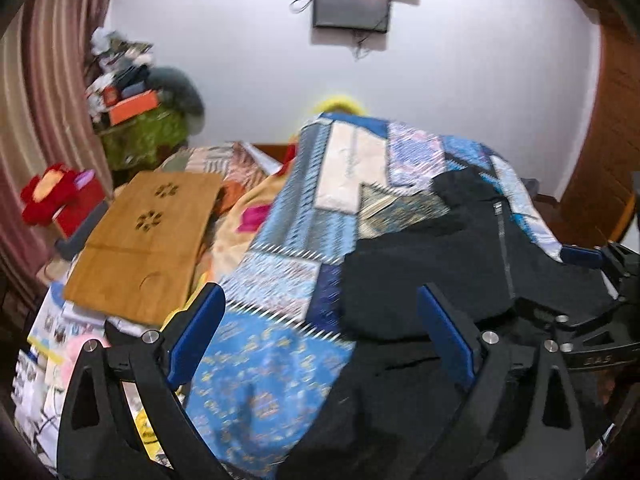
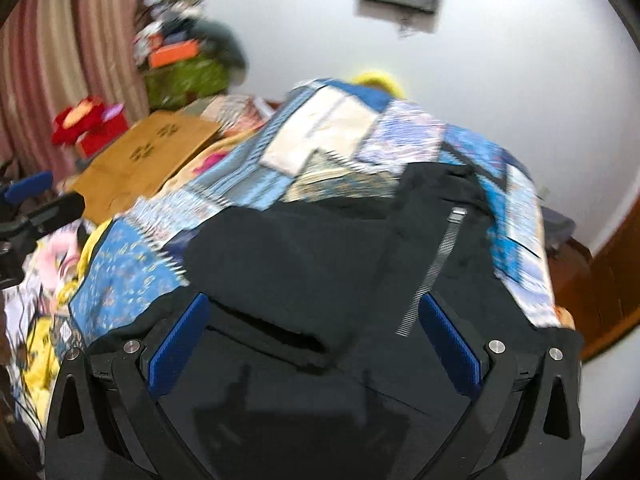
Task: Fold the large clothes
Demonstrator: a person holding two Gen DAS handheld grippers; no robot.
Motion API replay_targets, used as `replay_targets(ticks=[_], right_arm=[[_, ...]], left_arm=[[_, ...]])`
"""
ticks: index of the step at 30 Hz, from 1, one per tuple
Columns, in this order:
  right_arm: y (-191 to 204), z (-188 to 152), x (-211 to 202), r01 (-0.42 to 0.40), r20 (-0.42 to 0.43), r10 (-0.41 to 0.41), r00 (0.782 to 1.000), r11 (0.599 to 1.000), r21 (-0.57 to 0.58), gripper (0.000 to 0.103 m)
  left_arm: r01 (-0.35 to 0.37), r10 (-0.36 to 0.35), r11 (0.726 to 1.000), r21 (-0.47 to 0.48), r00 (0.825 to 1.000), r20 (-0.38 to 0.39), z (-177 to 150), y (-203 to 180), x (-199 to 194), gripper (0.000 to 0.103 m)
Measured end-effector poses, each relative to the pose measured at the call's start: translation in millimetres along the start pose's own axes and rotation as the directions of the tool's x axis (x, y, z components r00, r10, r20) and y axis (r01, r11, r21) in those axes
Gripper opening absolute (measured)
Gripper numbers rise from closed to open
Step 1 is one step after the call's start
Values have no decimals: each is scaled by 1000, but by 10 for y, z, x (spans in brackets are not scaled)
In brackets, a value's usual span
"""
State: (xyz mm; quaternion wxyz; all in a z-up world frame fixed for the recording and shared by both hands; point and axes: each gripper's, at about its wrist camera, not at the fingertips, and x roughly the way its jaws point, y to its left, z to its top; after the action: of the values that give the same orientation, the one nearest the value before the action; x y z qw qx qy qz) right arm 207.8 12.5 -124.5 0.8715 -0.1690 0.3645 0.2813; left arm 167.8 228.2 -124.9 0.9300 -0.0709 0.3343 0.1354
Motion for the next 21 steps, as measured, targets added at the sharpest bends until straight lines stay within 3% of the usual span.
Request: replay_targets(ticks=[9,13,15,18,21], right_arm=[[767,75,862,-67,-161,36,986,979,-193,102],[911,65,1149,-86,-224,36,974,973,-215,100],[948,61,1297,-83,-250,27,968,972,-219,93],[934,59,1414,-73,-272,15,962,976,-207,69],[836,80,1381,-130,-267,91,959,983,-132,48]], left_arm=[[-51,44,997,-66,994,-96,-343,373,248,97],[-61,50,995,-85,991,-122,-426,450,318,97],[-70,58,993,-90,989,-133,-455,478,352,97],[-66,50,992,-106,987,-155,-497,516,412,97],[-64,44,992,-111,983,-177,-541,516,457,97]])
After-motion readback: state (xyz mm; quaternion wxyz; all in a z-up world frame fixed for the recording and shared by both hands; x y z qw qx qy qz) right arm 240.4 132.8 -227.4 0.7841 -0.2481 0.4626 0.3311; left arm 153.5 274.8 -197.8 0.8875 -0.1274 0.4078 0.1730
